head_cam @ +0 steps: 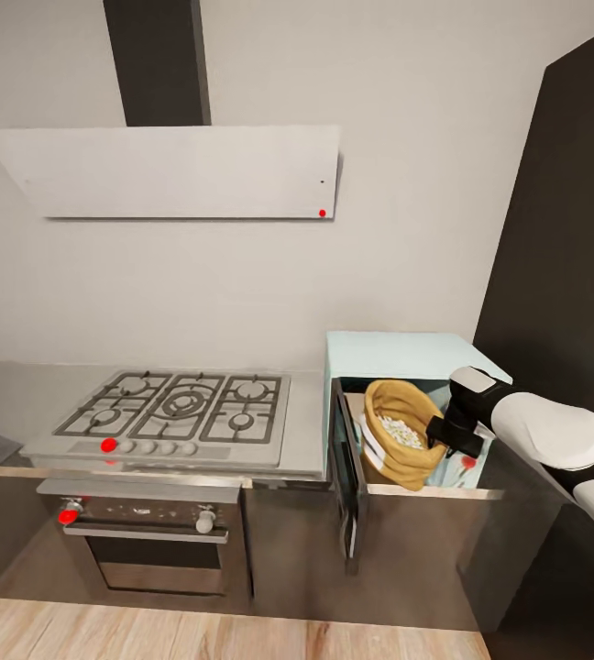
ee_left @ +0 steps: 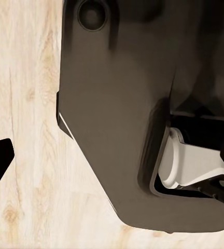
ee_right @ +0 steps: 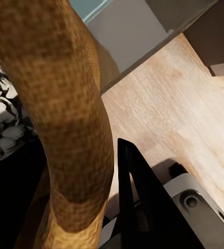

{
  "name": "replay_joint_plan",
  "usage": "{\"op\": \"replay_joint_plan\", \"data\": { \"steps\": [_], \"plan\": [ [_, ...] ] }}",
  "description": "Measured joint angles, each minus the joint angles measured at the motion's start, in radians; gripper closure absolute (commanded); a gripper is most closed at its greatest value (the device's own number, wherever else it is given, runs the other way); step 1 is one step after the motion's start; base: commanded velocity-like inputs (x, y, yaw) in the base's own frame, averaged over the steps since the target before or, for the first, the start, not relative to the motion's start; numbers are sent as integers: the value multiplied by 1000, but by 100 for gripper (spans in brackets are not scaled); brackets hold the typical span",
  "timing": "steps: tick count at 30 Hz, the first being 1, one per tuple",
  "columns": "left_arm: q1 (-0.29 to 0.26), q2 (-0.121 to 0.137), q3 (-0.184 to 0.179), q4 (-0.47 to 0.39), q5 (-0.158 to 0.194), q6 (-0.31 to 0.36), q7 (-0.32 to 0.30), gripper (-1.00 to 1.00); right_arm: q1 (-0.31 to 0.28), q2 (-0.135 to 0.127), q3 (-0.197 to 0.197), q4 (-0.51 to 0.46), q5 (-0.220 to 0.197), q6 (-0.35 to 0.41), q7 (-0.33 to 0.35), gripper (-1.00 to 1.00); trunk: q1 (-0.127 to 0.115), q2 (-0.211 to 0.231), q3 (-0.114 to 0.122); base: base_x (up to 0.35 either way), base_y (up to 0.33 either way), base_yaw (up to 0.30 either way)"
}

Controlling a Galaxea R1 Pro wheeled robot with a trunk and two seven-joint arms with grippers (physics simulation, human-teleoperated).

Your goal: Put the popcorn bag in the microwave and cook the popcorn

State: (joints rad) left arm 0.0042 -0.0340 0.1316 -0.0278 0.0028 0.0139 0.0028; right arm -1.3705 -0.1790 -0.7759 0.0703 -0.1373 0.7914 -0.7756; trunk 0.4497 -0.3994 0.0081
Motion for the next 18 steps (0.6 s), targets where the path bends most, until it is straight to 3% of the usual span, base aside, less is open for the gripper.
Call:
{"op": "replay_joint_plan", "data": {
  "steps": [7,18],
  "plan": [
    [0,0,0,0,0,-1,0,-100,0,0,-3,0,-2,-4,-37,100,0,0,0,132,0,0],
    [0,0,0,0,0,-1,0,-100,0,0,-3,0,-2,-4,-39,100,0,0,0,65,0,0]
  ]
}}
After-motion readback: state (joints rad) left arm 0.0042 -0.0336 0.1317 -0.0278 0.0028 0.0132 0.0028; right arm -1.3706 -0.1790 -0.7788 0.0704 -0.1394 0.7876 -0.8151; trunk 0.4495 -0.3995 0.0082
